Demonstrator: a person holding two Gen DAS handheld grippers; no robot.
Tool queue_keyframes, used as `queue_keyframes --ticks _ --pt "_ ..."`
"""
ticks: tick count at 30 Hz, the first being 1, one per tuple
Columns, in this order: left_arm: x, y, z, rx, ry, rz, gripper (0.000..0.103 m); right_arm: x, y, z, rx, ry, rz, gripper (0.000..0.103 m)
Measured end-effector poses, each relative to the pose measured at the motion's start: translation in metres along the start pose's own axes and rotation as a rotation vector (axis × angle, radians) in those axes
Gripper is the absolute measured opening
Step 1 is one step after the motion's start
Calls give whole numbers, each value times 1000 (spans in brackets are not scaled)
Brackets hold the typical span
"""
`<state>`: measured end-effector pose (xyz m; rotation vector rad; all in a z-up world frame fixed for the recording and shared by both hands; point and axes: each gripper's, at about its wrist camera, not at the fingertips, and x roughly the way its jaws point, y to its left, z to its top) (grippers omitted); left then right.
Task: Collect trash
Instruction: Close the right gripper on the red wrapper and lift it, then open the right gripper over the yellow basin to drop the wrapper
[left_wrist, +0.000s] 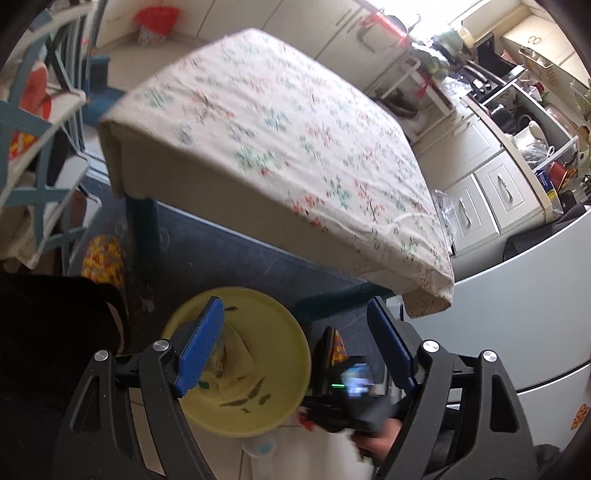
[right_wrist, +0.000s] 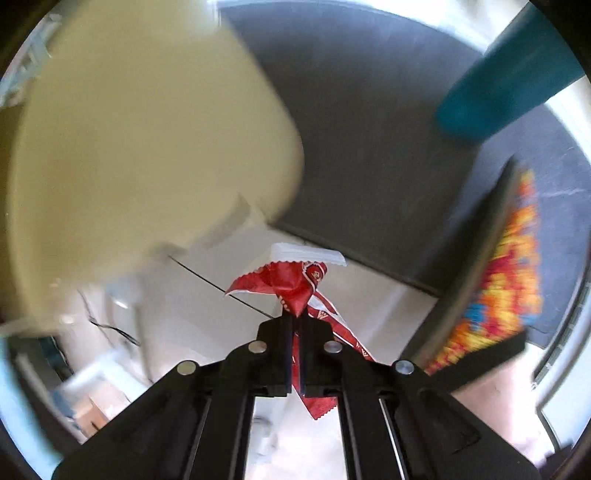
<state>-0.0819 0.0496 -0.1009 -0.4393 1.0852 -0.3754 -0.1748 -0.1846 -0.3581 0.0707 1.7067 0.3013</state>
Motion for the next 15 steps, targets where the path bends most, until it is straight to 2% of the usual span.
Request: queue_keyframes --ticks 5,7,8,11,15 --pt "-26 8 1 17 -81 34 76 -97 18 -7 19 -180 40 3" --pt "-35 8 1 29 -104 43 76 -127 42 -10 -18 -283 69 3" --pt "-40 7 0 43 -117 51 76 -155 27 -10 -29 -318 94 3" --pt "-51 0 -2 93 -142 75 79 -175 50 0 -76 -405 155 3" --pt "-65 -15 -10 189 -163 117 84 -169 81 17 -92 -432 197 3"
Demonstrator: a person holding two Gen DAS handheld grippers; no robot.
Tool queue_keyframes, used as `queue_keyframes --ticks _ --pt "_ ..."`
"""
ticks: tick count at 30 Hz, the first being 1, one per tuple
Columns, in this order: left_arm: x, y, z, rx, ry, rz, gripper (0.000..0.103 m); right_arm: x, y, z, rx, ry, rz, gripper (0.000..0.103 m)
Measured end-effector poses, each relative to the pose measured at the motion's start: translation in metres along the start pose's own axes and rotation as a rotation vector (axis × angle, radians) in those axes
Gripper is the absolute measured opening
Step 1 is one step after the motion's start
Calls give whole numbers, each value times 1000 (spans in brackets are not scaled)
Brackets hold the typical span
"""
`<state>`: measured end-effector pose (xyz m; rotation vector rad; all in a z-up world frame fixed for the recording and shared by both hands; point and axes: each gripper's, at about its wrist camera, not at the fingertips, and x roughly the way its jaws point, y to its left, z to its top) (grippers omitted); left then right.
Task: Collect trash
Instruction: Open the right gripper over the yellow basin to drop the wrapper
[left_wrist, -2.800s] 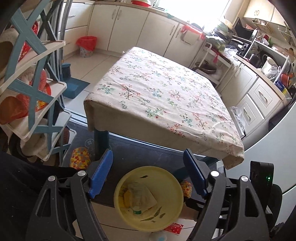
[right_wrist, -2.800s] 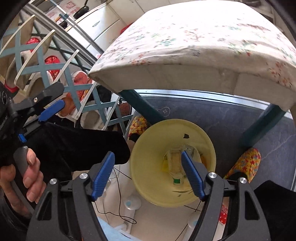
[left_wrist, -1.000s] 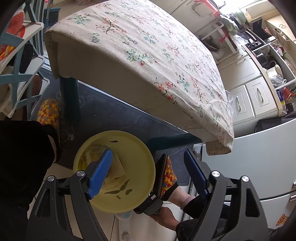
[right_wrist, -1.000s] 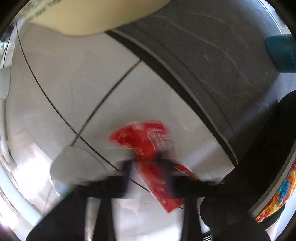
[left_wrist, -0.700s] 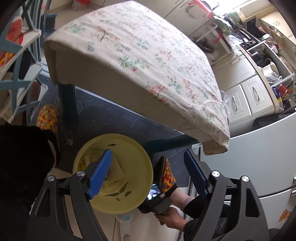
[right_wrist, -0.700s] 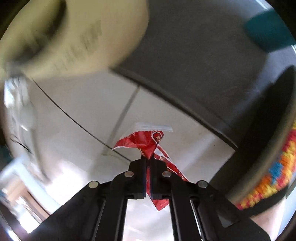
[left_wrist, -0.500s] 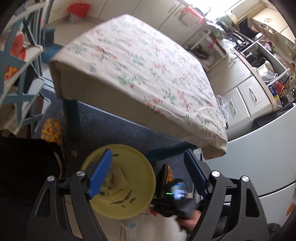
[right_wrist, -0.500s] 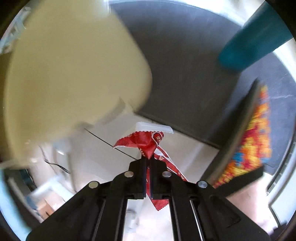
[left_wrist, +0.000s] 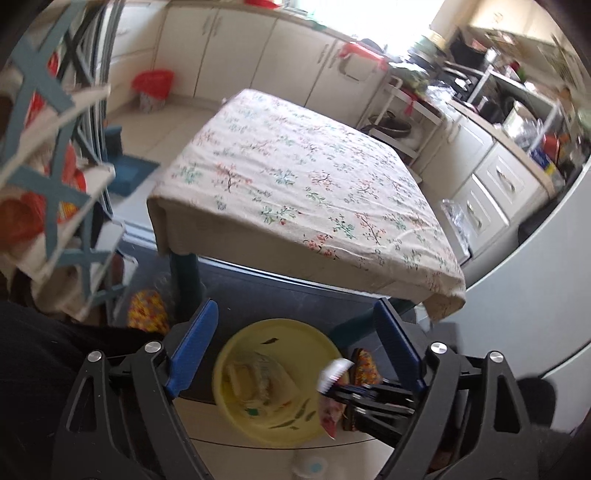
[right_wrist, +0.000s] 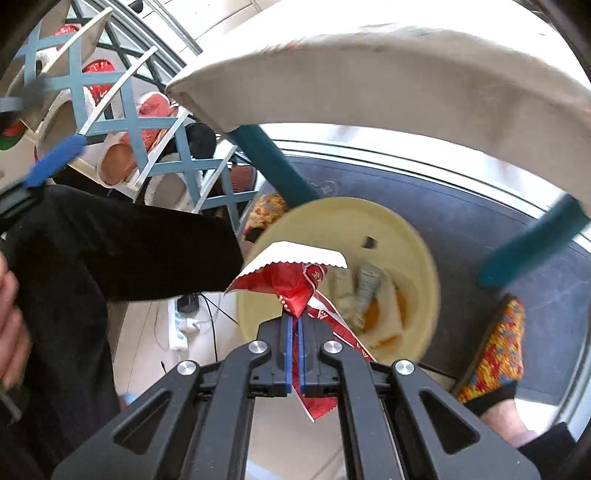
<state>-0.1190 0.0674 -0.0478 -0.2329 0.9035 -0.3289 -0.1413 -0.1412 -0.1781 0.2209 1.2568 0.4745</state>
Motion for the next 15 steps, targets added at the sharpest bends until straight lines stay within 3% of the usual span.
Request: queue_keyframes --ticks 2,4,5,10,13,15 --pt "-10 -5 -3 38 -6 19 86 11 3 5 10 24 -13 4" --pt "-20 -7 -6 58 -12 31 88 20 16 21 15 42 -37 35" --pt "-25 -7 -7 65 -19 45 89 29 16 30 18 63 -36 65" --pt "-51 2 -14 52 -47 92 93 20 47 52 -21 84 -53 68" --pt "-64 1 -16 65 -59 115 94 1 57 50 -13 46 -44 68" --pt "-74 -4 -18 86 -76 126 95 -22 64 47 10 -15 -30 75"
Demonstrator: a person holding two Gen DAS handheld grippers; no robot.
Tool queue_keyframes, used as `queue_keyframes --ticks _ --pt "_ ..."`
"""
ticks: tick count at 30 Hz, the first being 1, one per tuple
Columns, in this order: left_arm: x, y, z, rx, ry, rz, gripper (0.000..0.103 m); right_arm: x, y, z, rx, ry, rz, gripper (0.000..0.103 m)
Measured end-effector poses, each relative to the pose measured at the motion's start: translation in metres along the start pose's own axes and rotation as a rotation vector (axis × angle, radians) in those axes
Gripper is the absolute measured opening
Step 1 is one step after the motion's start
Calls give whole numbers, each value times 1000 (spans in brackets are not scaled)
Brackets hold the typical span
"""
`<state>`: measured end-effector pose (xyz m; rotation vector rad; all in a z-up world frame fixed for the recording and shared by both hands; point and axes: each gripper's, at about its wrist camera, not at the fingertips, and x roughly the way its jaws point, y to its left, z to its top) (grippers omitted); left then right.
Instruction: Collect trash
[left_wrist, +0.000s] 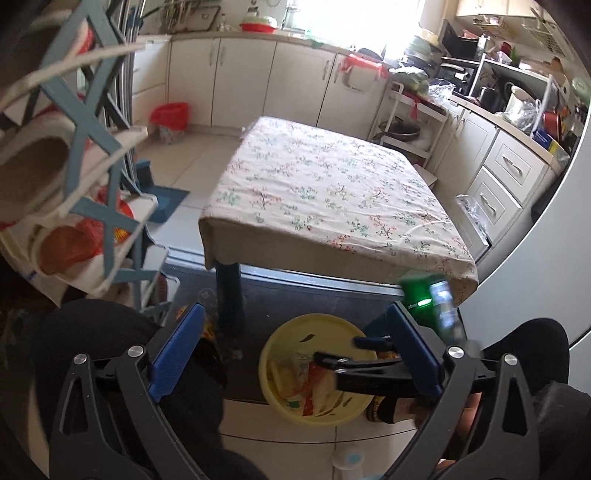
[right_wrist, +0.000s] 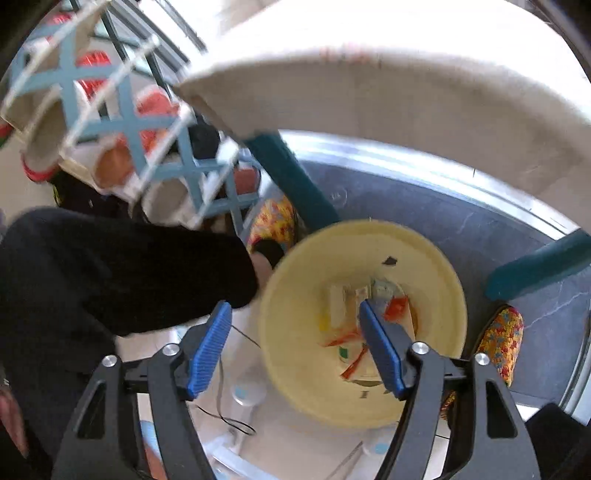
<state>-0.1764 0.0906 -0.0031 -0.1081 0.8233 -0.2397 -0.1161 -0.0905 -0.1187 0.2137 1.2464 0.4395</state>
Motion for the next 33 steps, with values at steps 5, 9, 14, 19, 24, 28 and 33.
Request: queue_keyframes --ticks 5,9,14,19,24,28,33 --pt "-37 -22 3 76 -74 35 95 -85 18 -19 35 -235 -92 88" --pt "-64 -38 6 118 -125 75 95 -173 45 -55 -10 -584 -288 96" --pt "-95 -52 10 126 -165 83 95 -230 51 -85 30 -733 -355 96" --pt "-125 -61 15 118 -195 109 95 -262 72 -105 11 -800 -363 96" --pt "-146 -61 15 60 -196 42 95 -284 85 -115 45 -806 -260 96" --pt "-158 -72 10 93 -215 66 95 -292 98 -127 44 -834 -296 96" --pt "-164 -85 4 129 -231 84 95 -295 109 -136 39 -872 -337 96"
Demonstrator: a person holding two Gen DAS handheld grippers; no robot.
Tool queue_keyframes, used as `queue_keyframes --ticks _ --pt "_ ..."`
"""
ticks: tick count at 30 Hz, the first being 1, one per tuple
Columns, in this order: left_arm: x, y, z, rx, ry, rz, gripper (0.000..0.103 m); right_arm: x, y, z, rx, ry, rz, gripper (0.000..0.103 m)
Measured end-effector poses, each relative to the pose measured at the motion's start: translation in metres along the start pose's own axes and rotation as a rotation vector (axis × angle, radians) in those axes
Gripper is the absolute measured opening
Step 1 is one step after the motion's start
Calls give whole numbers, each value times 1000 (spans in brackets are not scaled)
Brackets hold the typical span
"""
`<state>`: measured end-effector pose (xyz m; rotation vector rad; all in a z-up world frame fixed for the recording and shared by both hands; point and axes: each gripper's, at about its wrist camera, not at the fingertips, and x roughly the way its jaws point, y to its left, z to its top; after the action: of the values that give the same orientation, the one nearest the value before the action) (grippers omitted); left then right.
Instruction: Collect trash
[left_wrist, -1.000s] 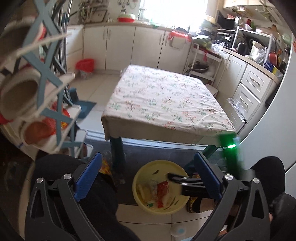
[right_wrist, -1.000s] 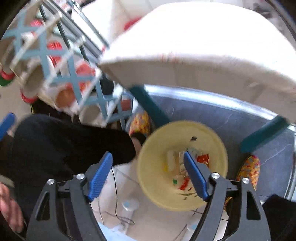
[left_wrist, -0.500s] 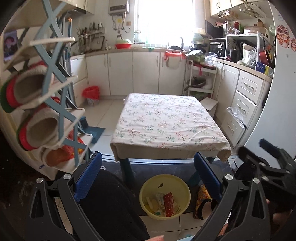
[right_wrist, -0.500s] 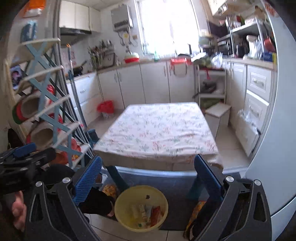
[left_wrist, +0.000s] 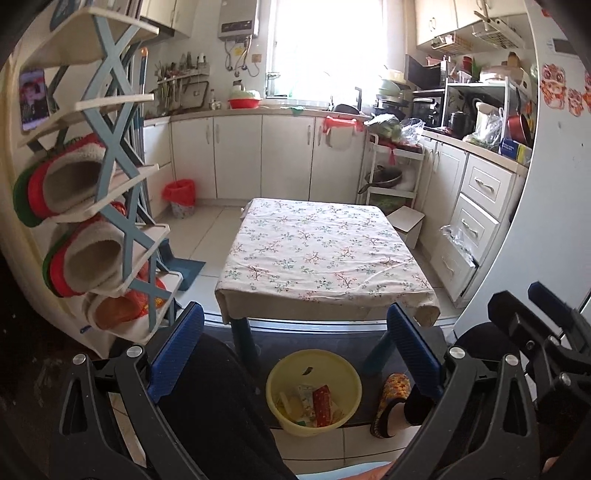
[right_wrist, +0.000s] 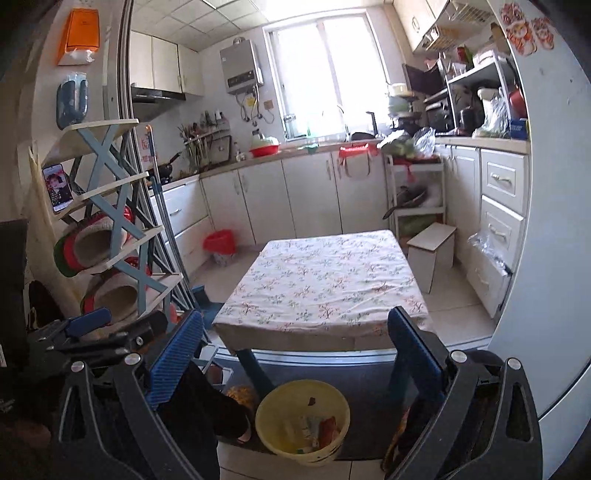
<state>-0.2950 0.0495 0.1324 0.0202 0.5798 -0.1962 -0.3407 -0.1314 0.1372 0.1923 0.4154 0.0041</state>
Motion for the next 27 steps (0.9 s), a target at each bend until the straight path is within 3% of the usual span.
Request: queue_keyframes --ticks 27 --pt "-10 1 2 9 -21 30 95 -4 2 -5 4 -14 -3 96"
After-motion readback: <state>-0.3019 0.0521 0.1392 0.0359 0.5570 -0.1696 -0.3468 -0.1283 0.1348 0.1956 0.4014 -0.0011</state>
